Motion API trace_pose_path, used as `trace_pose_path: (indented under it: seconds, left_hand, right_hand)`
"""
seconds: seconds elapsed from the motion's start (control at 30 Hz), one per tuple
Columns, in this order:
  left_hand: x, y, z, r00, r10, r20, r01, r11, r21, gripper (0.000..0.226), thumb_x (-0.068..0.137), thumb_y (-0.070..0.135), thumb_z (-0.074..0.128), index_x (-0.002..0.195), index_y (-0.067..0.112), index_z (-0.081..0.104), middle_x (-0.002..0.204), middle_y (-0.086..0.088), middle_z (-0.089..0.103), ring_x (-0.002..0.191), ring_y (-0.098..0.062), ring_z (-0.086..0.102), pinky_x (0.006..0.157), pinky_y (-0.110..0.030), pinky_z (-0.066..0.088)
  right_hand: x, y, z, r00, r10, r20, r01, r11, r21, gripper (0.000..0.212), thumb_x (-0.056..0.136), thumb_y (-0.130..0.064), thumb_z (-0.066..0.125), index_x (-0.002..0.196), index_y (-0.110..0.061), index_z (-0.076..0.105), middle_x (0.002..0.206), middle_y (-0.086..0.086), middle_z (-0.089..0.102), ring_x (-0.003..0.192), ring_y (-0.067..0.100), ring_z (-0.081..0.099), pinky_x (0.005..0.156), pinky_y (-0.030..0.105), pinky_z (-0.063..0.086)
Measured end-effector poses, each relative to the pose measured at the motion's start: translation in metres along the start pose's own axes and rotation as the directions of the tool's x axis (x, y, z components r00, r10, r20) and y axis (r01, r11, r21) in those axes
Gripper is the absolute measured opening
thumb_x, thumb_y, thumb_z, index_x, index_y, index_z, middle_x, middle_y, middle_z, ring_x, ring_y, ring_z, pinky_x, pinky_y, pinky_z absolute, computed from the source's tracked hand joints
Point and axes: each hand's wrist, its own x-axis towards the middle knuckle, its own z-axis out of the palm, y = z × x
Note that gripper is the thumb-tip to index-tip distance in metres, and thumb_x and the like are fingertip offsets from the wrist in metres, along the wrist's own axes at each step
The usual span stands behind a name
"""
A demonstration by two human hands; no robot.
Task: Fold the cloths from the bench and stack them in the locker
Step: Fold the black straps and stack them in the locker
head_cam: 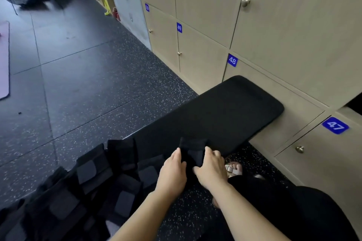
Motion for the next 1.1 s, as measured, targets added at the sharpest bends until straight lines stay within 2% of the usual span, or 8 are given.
trace_pose_path:
  seconds: [0.2, 0.3, 0.37, 0.5, 0.63, 0.8, 0.93, 1.1]
  left_hand:
    - [0.040, 0.011, -0.002, 0.983, -0.182, -0.015, 0.178, 0.974, -0.142, 0.046, 0.094, 0.014, 0.057, 0.138, 0.006, 0.045, 0.131, -0.005, 0.056, 0.125, -0.022, 0.050, 0.093, -0.020, 0.034]
    - [0.058, 0.009, -0.001, 0.971, -0.239, -0.024, 0.220, 0.922, -0.319, 0.023, 0.087, 0.010, 0.063, 0.110, 0.011, 0.064, 0.102, 0.001, 0.070, 0.095, -0.016, 0.066, 0.078, -0.022, 0.049]
    - [0.063, 0.013, -0.003, 0.962, -0.271, 0.021, 0.248, 0.843, -0.478, 0.020, 0.086, 0.006, 0.064, 0.104, 0.013, 0.070, 0.091, 0.001, 0.073, 0.082, -0.014, 0.069, 0.071, -0.025, 0.055]
    - [0.065, 0.034, -0.015, 0.969, -0.245, 0.039, 0.204, 0.698, -0.686, 0.022, 0.090, 0.005, 0.061, 0.108, 0.017, 0.065, 0.097, -0.004, 0.072, 0.087, -0.018, 0.070, 0.075, -0.029, 0.056]
    - [0.061, 0.066, -0.028, 0.994, -0.110, -0.025, 0.057, 0.683, -0.729, 0.039, 0.092, 0.006, 0.057, 0.123, 0.029, 0.053, 0.110, 0.003, 0.068, 0.100, -0.013, 0.067, 0.090, -0.033, 0.055]
    - [0.045, 0.113, -0.039, 0.995, -0.006, -0.104, -0.078, 0.622, -0.779, 0.041, 0.093, 0.005, 0.058, 0.118, 0.037, 0.049, 0.112, -0.004, 0.068, 0.103, -0.021, 0.067, 0.090, -0.040, 0.056]
    - [0.029, 0.157, -0.034, 0.995, 0.071, -0.064, -0.094, 0.595, -0.798, 0.031, 0.094, 0.009, 0.060, 0.110, 0.036, 0.054, 0.107, -0.005, 0.070, 0.096, -0.022, 0.071, 0.088, -0.045, 0.057]
    - [0.015, 0.219, -0.008, 0.989, 0.142, -0.037, -0.114, 0.581, -0.806, 0.028, 0.094, 0.014, 0.063, 0.118, 0.026, 0.058, 0.110, -0.005, 0.070, 0.098, -0.023, 0.070, 0.091, -0.048, 0.055]
  right_hand:
    - [0.032, 0.000, -0.001, 0.999, -0.026, -0.037, 0.031, 0.989, 0.142, 0.064, 0.088, -0.016, 0.060, 0.146, -0.018, 0.032, 0.142, 0.005, 0.036, 0.127, 0.023, 0.039, 0.101, 0.030, 0.039]
    - [0.040, 0.001, -0.004, 1.000, 0.006, -0.024, 0.003, 0.932, 0.364, 0.063, 0.086, -0.010, 0.062, 0.143, -0.020, 0.037, 0.137, 0.004, 0.042, 0.113, 0.019, 0.050, 0.090, 0.025, 0.043]
    - [0.044, 0.002, -0.007, 0.999, 0.017, -0.040, 0.004, 0.882, 0.471, 0.064, 0.084, -0.009, 0.063, 0.142, -0.020, 0.040, 0.134, 0.003, 0.049, 0.110, 0.016, 0.053, 0.087, 0.023, 0.042]
    - [0.045, 0.002, -0.026, 0.991, 0.014, -0.132, 0.079, 0.742, 0.665, 0.056, 0.080, -0.003, 0.067, 0.131, -0.019, 0.052, 0.116, -0.006, 0.061, 0.091, 0.002, 0.057, 0.078, 0.013, 0.043]
    - [0.034, -0.007, -0.057, 0.981, -0.004, -0.192, 0.158, 0.591, 0.791, 0.042, 0.076, -0.004, 0.071, 0.114, -0.020, 0.061, 0.101, -0.004, 0.070, 0.092, 0.010, 0.067, 0.079, 0.023, 0.054]
    - [0.011, 0.008, -0.104, 0.960, -0.035, -0.276, 0.242, 0.595, 0.766, 0.026, 0.075, -0.023, 0.074, 0.100, -0.017, 0.067, 0.091, -0.002, 0.073, 0.086, 0.015, 0.069, 0.077, 0.034, 0.058]
    - [-0.010, 0.037, -0.138, 0.917, -0.023, -0.399, 0.319, 0.642, 0.697, 0.039, 0.069, -0.043, 0.067, 0.097, -0.016, 0.068, 0.092, -0.003, 0.072, 0.089, 0.014, 0.067, 0.082, 0.041, 0.055]
    - [-0.034, 0.088, -0.188, 0.859, 0.043, -0.510, 0.374, 0.628, 0.682, 0.016, 0.081, -0.027, 0.065, 0.092, -0.016, 0.064, 0.087, -0.002, 0.070, 0.084, 0.015, 0.066, 0.079, 0.035, 0.054]
